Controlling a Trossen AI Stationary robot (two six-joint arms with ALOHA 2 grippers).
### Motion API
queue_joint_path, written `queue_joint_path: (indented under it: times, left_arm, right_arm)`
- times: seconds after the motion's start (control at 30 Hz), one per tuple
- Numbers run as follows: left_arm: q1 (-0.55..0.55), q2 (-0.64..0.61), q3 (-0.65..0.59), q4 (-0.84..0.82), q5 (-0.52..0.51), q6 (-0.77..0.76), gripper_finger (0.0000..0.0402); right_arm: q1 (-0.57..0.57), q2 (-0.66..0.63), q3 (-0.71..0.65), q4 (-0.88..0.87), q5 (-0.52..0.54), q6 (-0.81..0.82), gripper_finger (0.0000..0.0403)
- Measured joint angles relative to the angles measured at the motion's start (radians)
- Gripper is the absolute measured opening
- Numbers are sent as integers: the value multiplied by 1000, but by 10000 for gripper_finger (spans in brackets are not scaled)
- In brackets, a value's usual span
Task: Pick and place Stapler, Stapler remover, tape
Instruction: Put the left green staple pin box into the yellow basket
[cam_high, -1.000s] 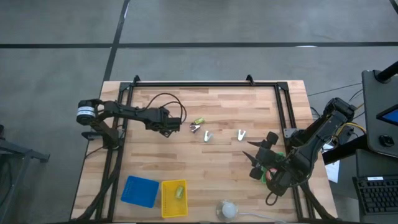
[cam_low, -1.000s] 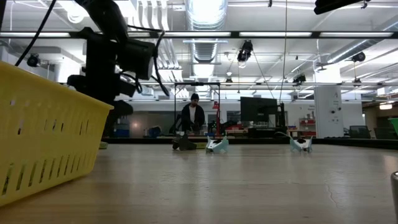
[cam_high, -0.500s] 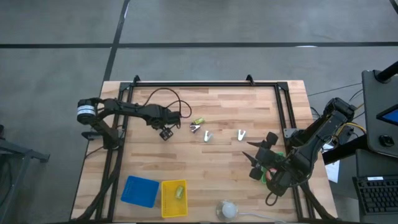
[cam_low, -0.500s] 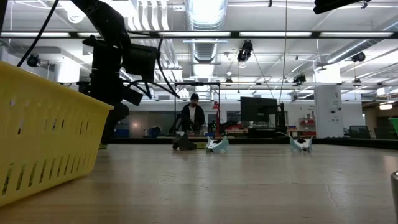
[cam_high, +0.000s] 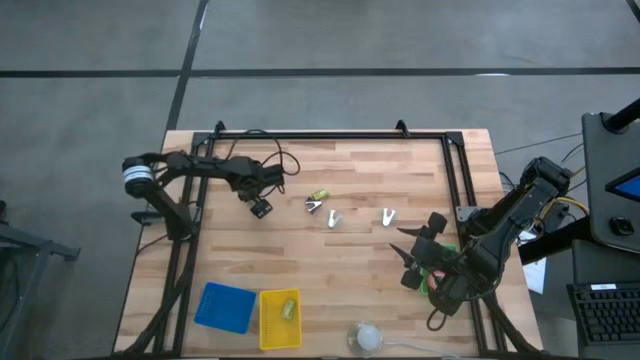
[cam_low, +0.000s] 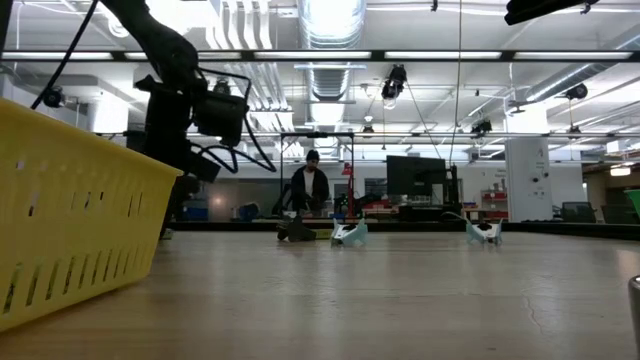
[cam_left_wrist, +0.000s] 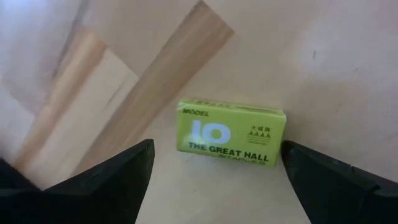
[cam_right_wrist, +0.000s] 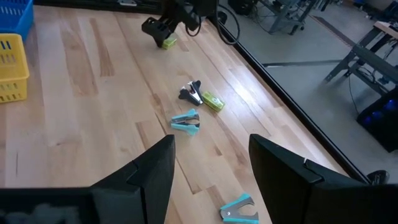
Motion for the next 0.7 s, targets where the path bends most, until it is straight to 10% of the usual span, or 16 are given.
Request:
queue_joint_path:
  times: [0.7]
  left_arm:
    - [7,-1,-68,115,61,68,334]
  right_arm:
    - [-1,0,0,3,1,-14,201]
